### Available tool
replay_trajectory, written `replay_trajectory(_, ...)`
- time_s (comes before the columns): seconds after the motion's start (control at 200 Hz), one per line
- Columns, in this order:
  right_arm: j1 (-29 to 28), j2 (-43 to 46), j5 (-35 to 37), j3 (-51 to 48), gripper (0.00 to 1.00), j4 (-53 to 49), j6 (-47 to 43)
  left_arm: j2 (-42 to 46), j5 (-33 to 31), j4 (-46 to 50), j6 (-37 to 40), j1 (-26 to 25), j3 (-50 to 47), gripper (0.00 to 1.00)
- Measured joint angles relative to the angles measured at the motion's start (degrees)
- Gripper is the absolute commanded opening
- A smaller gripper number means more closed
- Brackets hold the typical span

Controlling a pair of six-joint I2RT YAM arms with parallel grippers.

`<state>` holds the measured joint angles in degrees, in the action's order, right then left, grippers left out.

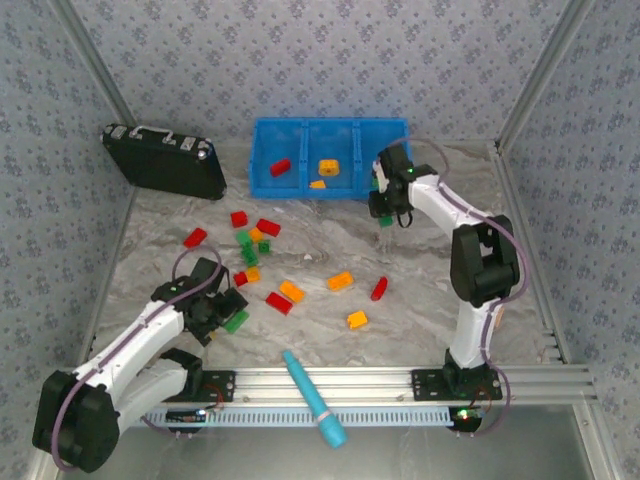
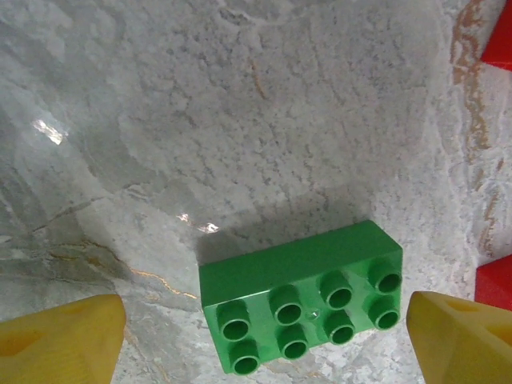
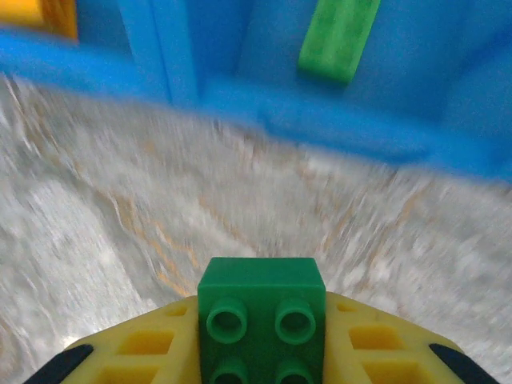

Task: Sort the legos into containers by color
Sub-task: Place the lego in the container, then pick up the lego from the bottom-left of the table.

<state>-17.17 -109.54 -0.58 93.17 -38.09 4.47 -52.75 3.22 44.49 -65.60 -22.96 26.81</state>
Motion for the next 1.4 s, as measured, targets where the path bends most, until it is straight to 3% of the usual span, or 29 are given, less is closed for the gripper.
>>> replay_trajectory(0.2,2.34,-3.89,1.44,14.05,0.32,0.92,-0.52,-1.57,0.02,-1.46,-0.31,0.00,0.00,0.92)
replay_trajectory(0.435,3.30,-16.98,3.91,29.44,0.33,0.85,-1.44,-3.34,-0.02,-3.17,-1.57,-1.07,-0.07,0.92)
replay_trajectory(0.525,3.34,-22.10,4.37,34.12,0.38,-0.55,-1.77,-4.13,-0.04,-4.26,-2.14,-1.42,-0.33,0.92)
replay_trajectory(0.61,3.43,-25.46,4.48,36.98,0.48,-1.68,-1.75,-5.14,-0.24,-4.68,-2.64,-1.62,-0.46,0.92)
replay_trajectory(0.715,3.80,-26.93,4.31,37.79,0.65,-2.73,-1.60,-5.97,-0.57,-4.83,-3.06,-1.95,-0.39,0.92)
replay_trajectory(0.805,4.28,-26.97,4.17,37.75,0.71,-3.06,-1.70,-6.86,-1.03,-4.83,-3.13,-2.34,-0.15,0.92)
replay_trajectory(1.005,4.85,-24.33,2.84,33.11,0.73,-1.01,-1.53,-8.13,-1.57,-4.81,-4.04,-2.67,0.37,0.91)
replay_trajectory(1.399,4.83,-17.77,2.73,28.63,0.74,0.22,-2.01,-10.16,-3.19,-4.44,-5.86,-3.74,0.50,0.81)
